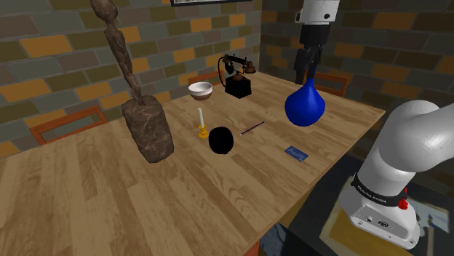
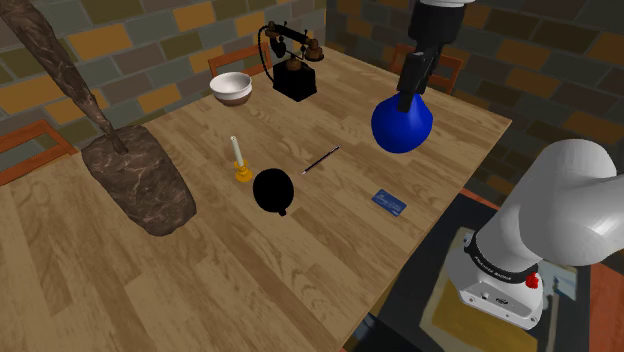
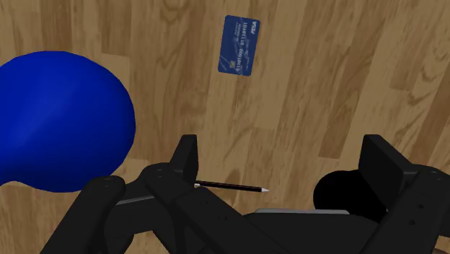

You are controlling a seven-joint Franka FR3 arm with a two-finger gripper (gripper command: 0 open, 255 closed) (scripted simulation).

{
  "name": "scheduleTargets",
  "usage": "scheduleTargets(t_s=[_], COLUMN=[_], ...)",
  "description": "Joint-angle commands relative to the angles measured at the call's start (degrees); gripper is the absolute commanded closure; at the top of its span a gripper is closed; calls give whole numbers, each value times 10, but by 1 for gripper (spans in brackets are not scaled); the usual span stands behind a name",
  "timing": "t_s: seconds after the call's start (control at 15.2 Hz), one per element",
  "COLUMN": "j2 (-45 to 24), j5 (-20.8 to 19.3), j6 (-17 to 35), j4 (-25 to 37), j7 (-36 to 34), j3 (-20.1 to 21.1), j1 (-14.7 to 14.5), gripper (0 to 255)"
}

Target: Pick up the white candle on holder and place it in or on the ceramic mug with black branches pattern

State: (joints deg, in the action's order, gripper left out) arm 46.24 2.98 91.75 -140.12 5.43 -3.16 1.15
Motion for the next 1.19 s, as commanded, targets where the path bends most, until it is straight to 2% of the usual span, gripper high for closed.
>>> scheduleTargets(t_s=[0.0,0.59,1.12], j2=[0,-188,-360], j5=[0,13,3], j6=[0,124,191], j4=[0,71,182], j7=[0,-15,-34], j3=[0,41,73], j1=[0,-29,-46], gripper=[0,0,0])
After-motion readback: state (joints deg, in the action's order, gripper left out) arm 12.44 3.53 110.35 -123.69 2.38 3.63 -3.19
